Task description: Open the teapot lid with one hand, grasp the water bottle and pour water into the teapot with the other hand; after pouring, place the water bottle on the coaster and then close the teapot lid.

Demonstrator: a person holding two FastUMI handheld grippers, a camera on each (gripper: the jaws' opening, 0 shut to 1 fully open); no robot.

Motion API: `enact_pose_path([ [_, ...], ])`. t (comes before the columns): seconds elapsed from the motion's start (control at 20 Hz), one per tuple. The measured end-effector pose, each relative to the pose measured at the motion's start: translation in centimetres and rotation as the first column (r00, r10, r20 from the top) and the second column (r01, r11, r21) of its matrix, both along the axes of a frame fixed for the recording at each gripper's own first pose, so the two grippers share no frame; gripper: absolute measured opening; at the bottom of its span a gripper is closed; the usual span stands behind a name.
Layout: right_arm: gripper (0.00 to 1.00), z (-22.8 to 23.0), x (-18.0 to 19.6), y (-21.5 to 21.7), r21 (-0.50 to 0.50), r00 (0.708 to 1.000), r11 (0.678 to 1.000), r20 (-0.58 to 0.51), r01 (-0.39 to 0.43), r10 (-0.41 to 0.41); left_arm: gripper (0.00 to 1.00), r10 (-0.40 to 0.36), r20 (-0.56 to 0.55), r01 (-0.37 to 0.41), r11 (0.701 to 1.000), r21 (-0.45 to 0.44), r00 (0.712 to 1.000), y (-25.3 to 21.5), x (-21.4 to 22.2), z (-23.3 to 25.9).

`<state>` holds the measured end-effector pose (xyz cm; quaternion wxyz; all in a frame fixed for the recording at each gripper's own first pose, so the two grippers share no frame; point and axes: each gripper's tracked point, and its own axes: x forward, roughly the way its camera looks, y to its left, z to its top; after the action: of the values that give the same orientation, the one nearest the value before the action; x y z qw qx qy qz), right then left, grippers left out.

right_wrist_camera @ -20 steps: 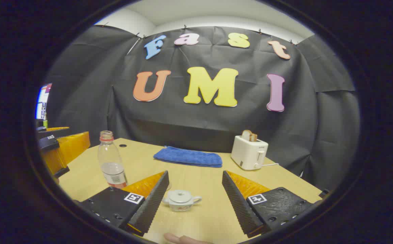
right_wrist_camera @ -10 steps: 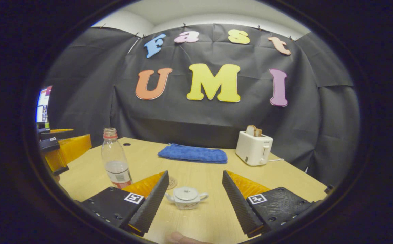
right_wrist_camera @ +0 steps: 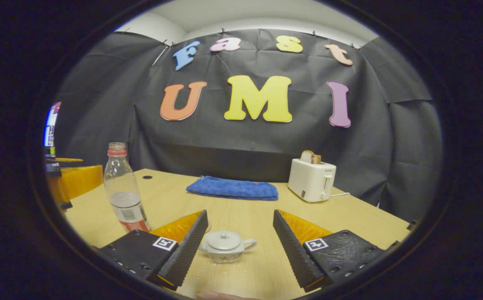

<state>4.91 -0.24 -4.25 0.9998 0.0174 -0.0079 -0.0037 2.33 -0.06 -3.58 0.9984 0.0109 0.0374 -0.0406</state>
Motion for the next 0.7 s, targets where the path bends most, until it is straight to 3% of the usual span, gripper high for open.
enact_pose_path([
  [0.2, 0.98, -1.7, 1.6, 0.9, 0.015, 0.999, 0.999, -0.036, -0.036, 0.036, 0.98, -0.001, -0.005, 0.001, 1.000, -0.002, 1.000, 0.1, 0.3, -0.6],
  [0.35, 0.90, -2.3, 2.6, 0.9, 0.026, 0.998, 0.999, -0.048, -0.038, 0.039, 0.98, 0.002, -0.005, -0.002, 1.000, 0.006, 1.000, 0.2, 0.7, -0.8],
  [0.4, 0.79, -2.6, 2.9, 1.1, 0.035, 0.997, 0.998, -0.058, -0.044, 0.046, 0.99, 0.004, -0.007, -0.004, 1.000, 0.005, 1.000, 0.4, 0.6, -0.9],
  [0.55, 0.67, -3.3, 3.6, 1.5, 0.062, 0.995, 0.997, -0.083, -0.055, 0.060, 0.98, -0.002, -0.011, 0.002, 1.000, -0.016, 1.000, 0.1, 0.7, -1.0],
  [0.65, 0.54, -3.8, 4.1, 1.6, 0.070, 0.993, 0.996, -0.101, -0.055, 0.062, 0.98, -0.005, -0.017, 0.005, 1.000, -0.013, 1.000, 0.0, 0.7, -1.3],
  [0.7, 0.43, -3.9, 4.2, 1.6, 0.076, 0.992, 0.995, -0.104, -0.060, 0.068, 0.98, -0.004, -0.017, 0.004, 1.000, -0.004, 1.000, 0.0, 0.7, -1.5],
])
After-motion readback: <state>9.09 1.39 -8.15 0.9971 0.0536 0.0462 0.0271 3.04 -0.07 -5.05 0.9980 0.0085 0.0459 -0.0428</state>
